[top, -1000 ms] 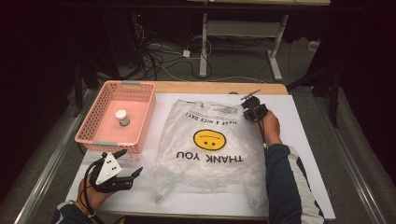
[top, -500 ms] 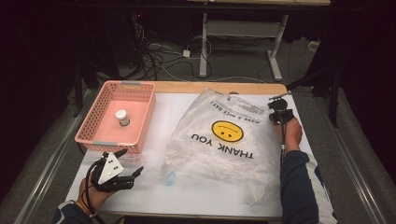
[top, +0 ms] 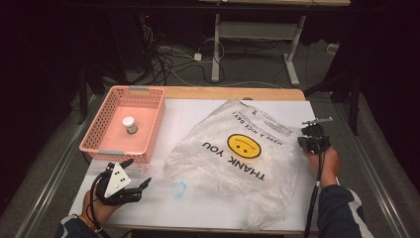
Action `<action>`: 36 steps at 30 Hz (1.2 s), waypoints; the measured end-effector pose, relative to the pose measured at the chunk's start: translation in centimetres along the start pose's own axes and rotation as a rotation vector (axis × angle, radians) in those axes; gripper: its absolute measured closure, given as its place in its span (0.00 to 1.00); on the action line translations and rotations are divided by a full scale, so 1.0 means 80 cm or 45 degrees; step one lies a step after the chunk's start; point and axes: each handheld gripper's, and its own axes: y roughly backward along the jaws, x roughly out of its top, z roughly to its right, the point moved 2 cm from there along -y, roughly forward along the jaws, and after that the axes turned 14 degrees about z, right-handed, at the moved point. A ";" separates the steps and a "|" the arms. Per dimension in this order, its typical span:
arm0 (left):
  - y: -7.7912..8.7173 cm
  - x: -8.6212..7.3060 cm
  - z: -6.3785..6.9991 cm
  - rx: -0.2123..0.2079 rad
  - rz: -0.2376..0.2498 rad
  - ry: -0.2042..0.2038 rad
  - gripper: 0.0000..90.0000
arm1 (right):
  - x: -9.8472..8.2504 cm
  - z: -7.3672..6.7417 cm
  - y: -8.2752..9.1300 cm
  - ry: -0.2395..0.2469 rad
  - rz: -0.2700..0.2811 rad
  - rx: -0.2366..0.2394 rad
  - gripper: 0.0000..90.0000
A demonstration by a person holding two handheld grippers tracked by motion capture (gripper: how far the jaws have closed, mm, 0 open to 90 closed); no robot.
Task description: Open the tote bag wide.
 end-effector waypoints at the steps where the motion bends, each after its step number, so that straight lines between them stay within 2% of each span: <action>1: 0.000 0.000 0.000 0.002 0.000 -0.001 0.22 | -0.004 -0.004 0.007 0.014 0.016 0.019 0.99; 4: 0.000 0.001 0.000 0.006 0.001 -0.002 0.22 | -0.018 -0.013 0.025 0.015 0.033 0.098 0.96; 5: 0.000 0.001 0.000 0.007 0.001 -0.003 0.22 | -0.019 -0.013 0.033 0.012 0.064 0.117 0.94; 7: 0.000 0.001 0.000 0.011 0.002 -0.007 0.22 | -0.015 -0.011 0.053 -0.023 0.164 0.168 0.86; 9: 0.000 0.002 0.000 0.014 0.001 -0.015 0.22 | -0.008 -0.014 0.075 -0.013 0.261 0.189 0.84; 10: 0.000 0.002 0.000 0.014 0.001 -0.015 0.22 | -0.004 -0.019 0.086 -0.006 0.301 0.210 0.79; 12: 0.000 0.002 0.000 0.013 0.002 -0.015 0.22 | 0.003 -0.034 0.105 0.043 0.361 0.276 0.73; 14: -0.001 0.002 0.001 0.010 0.002 -0.020 0.22 | 0.009 -0.058 0.123 0.132 0.440 0.369 0.70; 15: -0.001 0.003 0.001 0.007 0.001 -0.024 0.22 | 0.009 -0.058 0.123 0.132 0.440 0.369 0.70; 16: -0.001 0.003 0.002 0.005 0.000 -0.026 0.22 | 0.012 -0.090 0.135 0.223 0.456 0.477 0.64; 17: -0.001 0.003 0.002 0.004 0.001 -0.026 0.22 | 0.012 -0.090 0.135 0.223 0.456 0.477 0.64; 19: -0.001 0.003 0.002 0.003 0.000 -0.026 0.22 | 0.012 -0.123 0.143 0.308 0.475 0.601 0.60; 20: -0.002 0.002 0.002 0.003 -0.001 -0.026 0.22 | 0.011 -0.159 0.147 0.372 0.448 0.736 0.57; 21: -0.002 0.002 0.002 0.004 -0.001 -0.027 0.22 | 0.011 -0.159 0.147 0.372 0.448 0.736 0.57; 22: -0.002 0.002 0.002 0.003 -0.001 -0.026 0.22 | 0.006 -0.195 0.148 0.470 0.428 0.822 0.53; 23: -0.002 0.002 0.002 0.002 -0.001 -0.025 0.22 | 0.006 -0.195 0.148 0.470 0.428 0.822 0.53; 24: -0.002 0.002 0.002 0.001 -0.002 -0.026 0.22 | -0.001 -0.228 0.143 0.545 0.393 0.905 0.51; 25: -0.002 0.002 0.002 0.000 -0.004 -0.027 0.22 | -0.001 -0.228 0.143 0.545 0.393 0.905 0.51; 28: -0.001 0.002 0.003 -0.001 -0.005 -0.028 0.22 | -0.013 -0.268 0.132 0.642 0.323 0.974 0.49; 30: -0.001 0.001 0.003 -0.001 -0.010 -0.027 0.22 | -0.021 -0.286 0.124 0.692 0.279 1.004 0.49; 31: -0.001 0.001 0.003 -0.001 -0.011 -0.026 0.22 | -0.028 -0.301 0.116 0.733 0.224 1.025 0.50; 32: -0.001 0.000 0.003 0.000 -0.012 -0.026 0.22 | -0.028 -0.301 0.116 0.733 0.224 1.025 0.50; 34: 0.000 0.000 0.003 -0.001 -0.011 -0.025 0.22 | -0.035 -0.309 0.108 0.775 0.181 1.015 0.51; 36: 0.000 0.000 0.004 0.000 -0.013 -0.027 0.22 | -0.039 -0.313 0.101 0.771 0.151 1.012 0.52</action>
